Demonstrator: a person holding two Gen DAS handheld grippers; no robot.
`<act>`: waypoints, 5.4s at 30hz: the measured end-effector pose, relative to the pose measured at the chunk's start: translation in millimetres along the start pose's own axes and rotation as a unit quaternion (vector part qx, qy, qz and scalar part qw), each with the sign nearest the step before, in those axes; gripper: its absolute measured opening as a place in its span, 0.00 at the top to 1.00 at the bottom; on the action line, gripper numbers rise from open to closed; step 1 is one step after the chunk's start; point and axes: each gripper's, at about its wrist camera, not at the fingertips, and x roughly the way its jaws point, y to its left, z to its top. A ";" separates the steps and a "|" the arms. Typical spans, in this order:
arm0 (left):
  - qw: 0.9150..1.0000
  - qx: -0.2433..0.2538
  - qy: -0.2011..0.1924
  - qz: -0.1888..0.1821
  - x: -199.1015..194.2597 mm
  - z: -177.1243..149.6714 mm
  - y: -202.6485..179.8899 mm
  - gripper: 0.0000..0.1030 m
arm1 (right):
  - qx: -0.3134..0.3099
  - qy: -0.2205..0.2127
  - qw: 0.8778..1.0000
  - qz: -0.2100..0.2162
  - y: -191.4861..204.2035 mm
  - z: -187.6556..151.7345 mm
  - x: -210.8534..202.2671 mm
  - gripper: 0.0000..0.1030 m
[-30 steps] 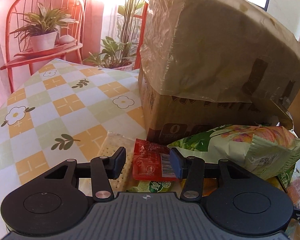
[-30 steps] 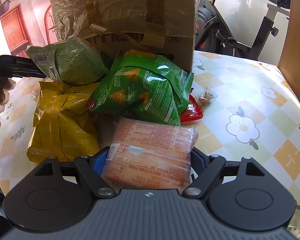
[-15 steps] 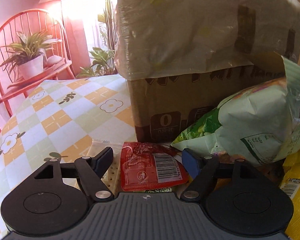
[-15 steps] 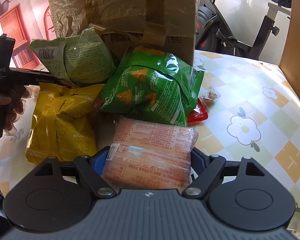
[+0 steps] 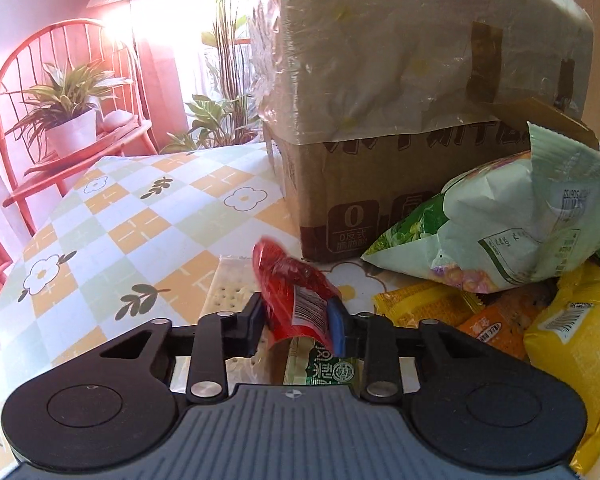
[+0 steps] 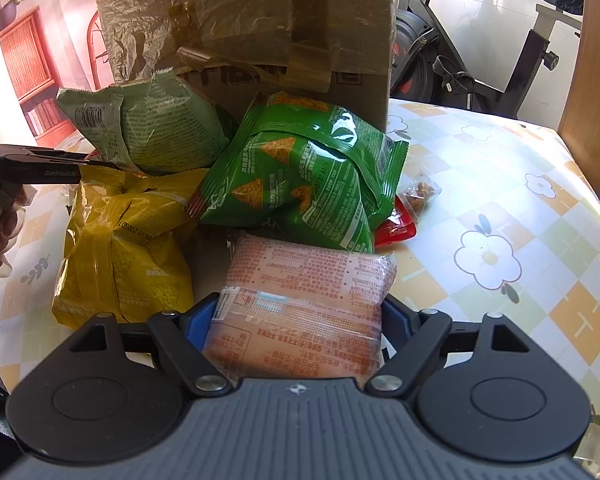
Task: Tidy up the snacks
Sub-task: 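Grasp the pink wafer pack with the right gripper while the left grasps the red packet, then lift both packets into the box and open both grippers, then move both grippers back down to the remaining snacks, then grasp the green chip bag with the right gripper while the left grasps a green-wrapped pastry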
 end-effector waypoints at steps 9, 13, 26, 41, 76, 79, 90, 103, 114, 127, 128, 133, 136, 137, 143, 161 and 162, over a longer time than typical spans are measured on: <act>0.999 -0.035 -0.023 -0.011 -30.5 -6.8 11.8 0.87 | -0.003 0.002 1.000 -0.007 -0.2 0.7 -6.9 0.20; 0.998 -0.037 -0.044 -0.008 -46.3 -5.4 7.5 0.87 | 0.000 -0.006 1.000 -0.021 -2.3 0.5 -14.7 0.20; 0.991 -0.049 -0.124 0.004 -96.3 33.6 9.5 0.87 | -0.002 -0.109 0.993 -0.044 -7.2 37.4 -66.5 0.20; 0.975 -0.038 -0.217 -0.024 -128.1 164.6 -5.7 0.87 | -0.078 -0.222 0.972 -0.018 9.6 216.3 -80.6 0.20; 0.988 -0.034 -0.147 -0.036 -75.9 197.0 -4.3 0.34 | -0.022 -0.169 0.985 -0.019 1.7 243.1 -23.1 0.07; 0.987 -0.041 -0.152 -0.035 -91.0 185.0 3.2 0.34 | -0.021 -0.179 0.984 -0.007 3.6 230.7 -35.6 0.07; 0.985 -0.083 -0.154 -0.006 -122.8 119.9 31.5 0.34 | -0.034 -0.213 0.976 0.015 13.2 176.2 -70.5 0.07; 0.986 -0.136 -0.096 0.026 -109.8 46.2 45.3 0.34 | -0.021 -0.178 0.984 0.020 10.0 110.5 -49.4 0.08; 0.987 -0.138 -0.075 0.030 -96.6 26.3 37.7 0.34 | -0.003 -0.142 0.990 0.004 7.5 76.4 -31.8 0.08; 0.990 -0.120 -0.068 0.018 -92.0 21.1 30.8 0.34 | 0.023 -0.139 0.990 -0.011 -4.1 66.4 -33.8 0.09; 0.991 -0.118 -0.068 0.017 -91.9 20.8 30.6 0.34 | 0.023 -0.138 0.990 -0.011 -4.6 65.8 -33.8 0.09; 0.992 -0.110 -0.063 0.014 -89.3 20.8 32.2 0.34 | 0.020 -0.135 0.991 -0.016 -8.1 60.8 -33.6 0.09; 0.992 -0.111 -0.065 0.014 -89.8 19.3 33.0 0.34 | 0.023 -0.132 0.991 -0.019 -12.2 56.2 -33.2 0.09; 0.992 -0.111 -0.064 0.013 -89.6 18.3 33.4 0.34 | 0.023 -0.129 0.991 -0.021 -14.0 54.0 -32.5 0.09; 0.992 -0.114 -0.050 0.016 -83.6 12.6 36.5 0.34 | 0.035 -0.110 0.993 -0.021 -22.6 49.8 -22.8 0.09; 0.995 -0.094 0.023 -0.024 -51.5 -13.7 28.6 0.34 | 0.122 -0.038 0.991 0.040 -30.8 83.6 50.9 0.07; 0.995 -0.095 0.026 -0.032 -48.7 -15.0 27.7 0.34 | 0.119 -0.042 0.991 0.044 -30.3 82.5 47.8 0.09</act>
